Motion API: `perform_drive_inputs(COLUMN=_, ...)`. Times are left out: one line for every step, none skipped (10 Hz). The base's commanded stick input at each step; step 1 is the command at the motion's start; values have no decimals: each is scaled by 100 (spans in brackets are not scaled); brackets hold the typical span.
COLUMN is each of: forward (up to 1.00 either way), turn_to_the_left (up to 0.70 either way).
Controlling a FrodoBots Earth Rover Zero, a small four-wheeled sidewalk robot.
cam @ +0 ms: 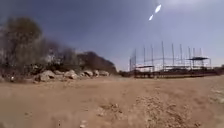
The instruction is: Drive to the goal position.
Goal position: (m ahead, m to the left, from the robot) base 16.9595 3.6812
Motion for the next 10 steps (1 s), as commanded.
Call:
perform_drive_inputs(forward=85, turn_to_the_left=0)
perform_drive_inputs(forward=85, turn_to_the_left=0)
perform_drive_inputs(forward=85, turn_to_the_left=0)
perform_drive_inputs(forward=85, turn_to_the_left=0)
perform_drive_inputs(forward=85, turn_to_the_left=0)
perform_drive_inputs(forward=85, turn_to_the_left=0)
perform_drive_inputs(forward=85, turn_to_the_left=0)
perform_drive_inputs(forward=85, turn_to_the_left=0)
perform_drive_inputs(forward=85, turn_to_the_left=0)
perform_drive_inputs(forward=85, turn_to_the_left=0)
